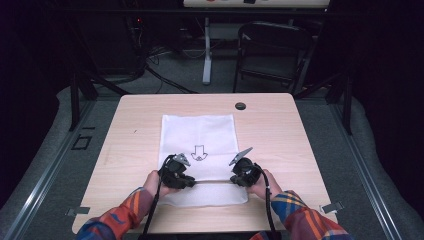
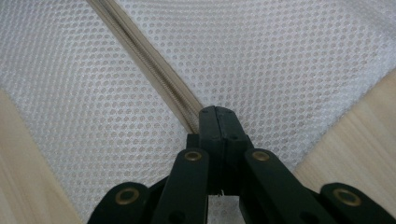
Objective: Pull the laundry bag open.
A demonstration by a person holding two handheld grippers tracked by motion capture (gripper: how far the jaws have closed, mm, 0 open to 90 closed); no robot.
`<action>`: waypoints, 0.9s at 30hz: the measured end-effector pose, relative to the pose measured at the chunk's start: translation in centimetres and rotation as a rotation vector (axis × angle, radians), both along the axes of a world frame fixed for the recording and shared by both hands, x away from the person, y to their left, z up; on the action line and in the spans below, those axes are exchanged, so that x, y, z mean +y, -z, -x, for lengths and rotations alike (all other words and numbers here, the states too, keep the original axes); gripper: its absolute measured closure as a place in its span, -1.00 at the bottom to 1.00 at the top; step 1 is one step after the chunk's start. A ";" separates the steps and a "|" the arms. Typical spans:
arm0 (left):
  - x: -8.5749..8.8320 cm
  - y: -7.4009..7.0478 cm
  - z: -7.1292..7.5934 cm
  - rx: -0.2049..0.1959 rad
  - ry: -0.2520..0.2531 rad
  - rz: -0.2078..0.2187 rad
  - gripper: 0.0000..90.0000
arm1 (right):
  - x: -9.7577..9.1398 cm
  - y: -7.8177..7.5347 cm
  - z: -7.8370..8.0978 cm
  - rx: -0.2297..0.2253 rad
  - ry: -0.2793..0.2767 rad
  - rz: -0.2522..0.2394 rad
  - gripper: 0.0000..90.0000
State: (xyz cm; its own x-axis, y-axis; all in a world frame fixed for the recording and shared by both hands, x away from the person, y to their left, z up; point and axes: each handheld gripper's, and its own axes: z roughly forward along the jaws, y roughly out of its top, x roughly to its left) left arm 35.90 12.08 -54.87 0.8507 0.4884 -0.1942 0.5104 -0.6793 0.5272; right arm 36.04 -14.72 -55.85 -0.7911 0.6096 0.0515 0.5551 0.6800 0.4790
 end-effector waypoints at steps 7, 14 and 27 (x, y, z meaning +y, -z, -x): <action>0.0 -0.1 0.1 -0.006 0.001 -0.009 0.80 | 0.0 0.0 0.0 0.001 0.002 -0.001 1.00; 1.3 0.0 0.1 0.000 -0.020 -0.033 0.81 | -0.2 0.0 0.0 0.008 0.009 0.001 1.00; 3.2 -0.1 0.2 0.008 -0.054 -0.036 0.80 | -0.4 -0.2 -0.2 0.024 0.001 0.022 1.00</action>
